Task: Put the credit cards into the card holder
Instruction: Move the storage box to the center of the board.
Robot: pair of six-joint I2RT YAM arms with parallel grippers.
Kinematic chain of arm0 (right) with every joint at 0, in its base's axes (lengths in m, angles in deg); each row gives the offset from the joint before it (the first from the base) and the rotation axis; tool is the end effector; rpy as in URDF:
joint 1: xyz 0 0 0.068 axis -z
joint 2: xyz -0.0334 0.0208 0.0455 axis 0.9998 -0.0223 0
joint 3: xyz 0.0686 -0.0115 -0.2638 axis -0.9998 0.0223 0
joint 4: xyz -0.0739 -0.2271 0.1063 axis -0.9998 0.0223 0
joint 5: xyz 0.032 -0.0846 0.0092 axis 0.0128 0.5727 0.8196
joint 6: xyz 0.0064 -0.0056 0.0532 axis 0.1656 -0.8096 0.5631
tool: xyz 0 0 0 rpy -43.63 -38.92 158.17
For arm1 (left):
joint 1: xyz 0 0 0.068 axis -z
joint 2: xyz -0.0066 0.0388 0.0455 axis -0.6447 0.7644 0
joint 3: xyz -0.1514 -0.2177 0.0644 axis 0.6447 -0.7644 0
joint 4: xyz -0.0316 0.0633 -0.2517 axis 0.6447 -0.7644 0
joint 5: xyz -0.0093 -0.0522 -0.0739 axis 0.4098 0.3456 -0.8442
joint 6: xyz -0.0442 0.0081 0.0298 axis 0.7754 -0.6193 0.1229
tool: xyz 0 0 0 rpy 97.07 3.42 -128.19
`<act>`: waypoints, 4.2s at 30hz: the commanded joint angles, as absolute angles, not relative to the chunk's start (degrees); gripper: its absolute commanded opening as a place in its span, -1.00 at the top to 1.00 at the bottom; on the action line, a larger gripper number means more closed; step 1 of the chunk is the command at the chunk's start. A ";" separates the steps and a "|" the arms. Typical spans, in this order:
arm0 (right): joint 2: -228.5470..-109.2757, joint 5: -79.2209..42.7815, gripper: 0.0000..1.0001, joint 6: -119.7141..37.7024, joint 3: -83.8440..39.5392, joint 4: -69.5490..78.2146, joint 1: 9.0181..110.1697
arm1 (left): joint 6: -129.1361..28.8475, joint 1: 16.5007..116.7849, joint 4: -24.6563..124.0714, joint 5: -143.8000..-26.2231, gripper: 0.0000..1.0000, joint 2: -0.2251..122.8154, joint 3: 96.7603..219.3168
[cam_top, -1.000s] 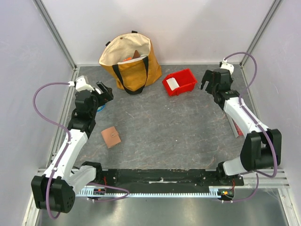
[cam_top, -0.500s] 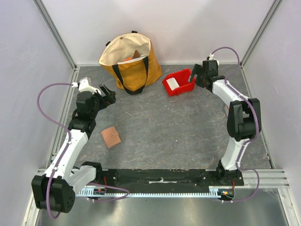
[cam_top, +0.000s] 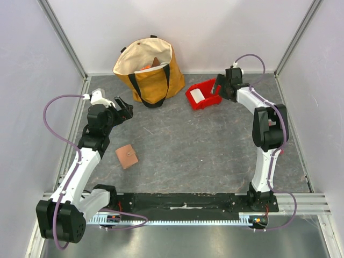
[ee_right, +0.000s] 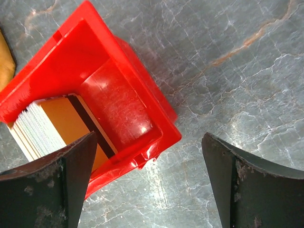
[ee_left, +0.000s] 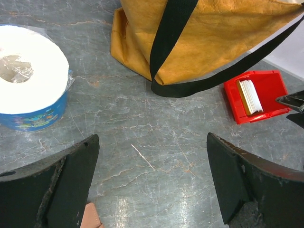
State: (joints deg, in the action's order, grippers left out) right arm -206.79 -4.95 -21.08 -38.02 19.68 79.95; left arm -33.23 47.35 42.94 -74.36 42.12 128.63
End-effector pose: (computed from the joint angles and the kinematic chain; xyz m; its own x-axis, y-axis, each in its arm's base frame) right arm 0.4674 0.0686 0.2096 -0.6430 0.3539 -0.6791 0.2329 0.9352 0.2668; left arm 0.2280 -0.0273 0.3003 -0.3124 -0.4410 -0.8414 -0.0718 0.8942 -0.4420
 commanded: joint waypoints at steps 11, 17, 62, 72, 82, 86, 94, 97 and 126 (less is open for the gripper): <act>-208.33 -1.61 -0.96 -24.88 -39.51 22.90 78.00 | -32.72 47.26 41.45 -75.70 -0.98 41.52 128.67; -205.96 -1.26 -0.96 -24.97 -35.65 22.99 77.47 | -32.63 47.26 41.19 -75.96 -0.98 41.26 128.58; -190.48 -1.70 -0.13 -19.70 -18.32 21.58 75.54 | -32.19 47.18 39.61 -78.33 -0.98 39.32 127.97; -191.72 1.11 -0.08 -12.49 -15.60 18.15 75.54 | -31.93 47.26 39.61 -78.60 -0.98 39.77 128.14; -191.54 1.90 0.16 -15.03 -15.25 17.36 75.54 | -32.19 47.18 39.43 -78.51 -0.98 39.94 128.67; -191.19 1.81 0.24 -17.32 -15.25 17.71 75.62 | -31.93 47.26 39.43 -78.68 -0.98 40.20 128.67; -190.84 2.25 0.34 -20.57 -14.63 18.41 75.54 | -31.75 47.17 39.43 -79.30 -0.98 40.82 128.67; -190.58 2.17 0.36 -21.89 -14.46 18.50 75.62 | -31.75 47.18 39.34 -79.39 -0.98 40.82 128.76; -192.51 -18.58 0.60 -55.55 -18.67 22.63 76.50 | -31.93 47.18 37.59 -81.32 -0.98 40.38 127.88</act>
